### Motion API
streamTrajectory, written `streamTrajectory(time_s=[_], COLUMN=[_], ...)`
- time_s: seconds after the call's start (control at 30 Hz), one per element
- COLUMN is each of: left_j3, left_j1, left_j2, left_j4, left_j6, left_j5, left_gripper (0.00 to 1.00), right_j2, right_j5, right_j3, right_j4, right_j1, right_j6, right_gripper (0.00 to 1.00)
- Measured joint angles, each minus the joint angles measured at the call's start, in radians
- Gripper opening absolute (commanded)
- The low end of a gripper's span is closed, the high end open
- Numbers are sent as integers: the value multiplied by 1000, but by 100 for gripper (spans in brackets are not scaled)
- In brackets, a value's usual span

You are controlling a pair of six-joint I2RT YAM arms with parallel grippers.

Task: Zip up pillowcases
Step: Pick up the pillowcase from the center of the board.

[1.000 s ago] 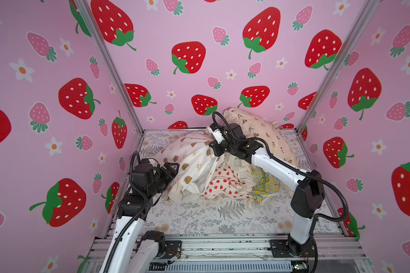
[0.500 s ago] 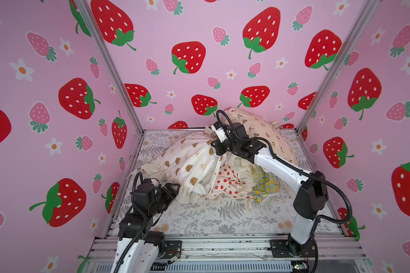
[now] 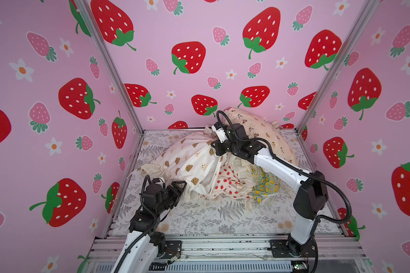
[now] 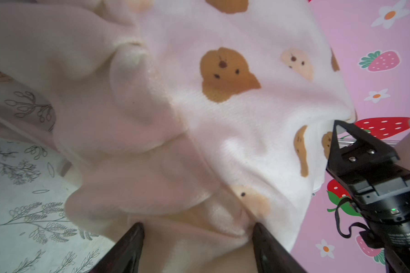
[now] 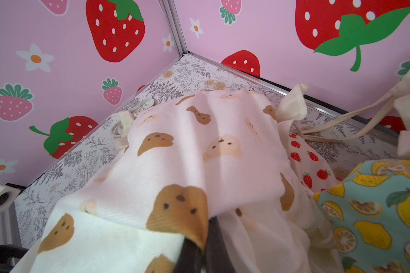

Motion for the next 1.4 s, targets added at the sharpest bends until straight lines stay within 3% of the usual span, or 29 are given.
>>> streamTrajectory(time_s=[0.37,0.63,0.83,0.97,1.23,1.4], left_j3=[6,25,50,68,80,95], left_j1=[-53,-63,-72,-87,-96,-96], left_j2=[-8,-57,55,118,153,112], left_j4=[58,-13,24,48,60,30], left_j6=[-18,-27,-30,-16,9,24], left_j5=[-61,-74,-65,-61,-71,-97], left_gripper=[57,67,67,55,19,7], right_j2=[0,0,0,0,0,0], right_j5=[12,23,27,32,59,85], right_j3=[-14,-14,-14,-14,-15,-17], right_j4=[3,3,3,-2,-24,-43], right_j1=[6,8,12,18,29,35], right_j6=[2,3,3,2,2,4], right_gripper=[0,0,0,0,1,13])
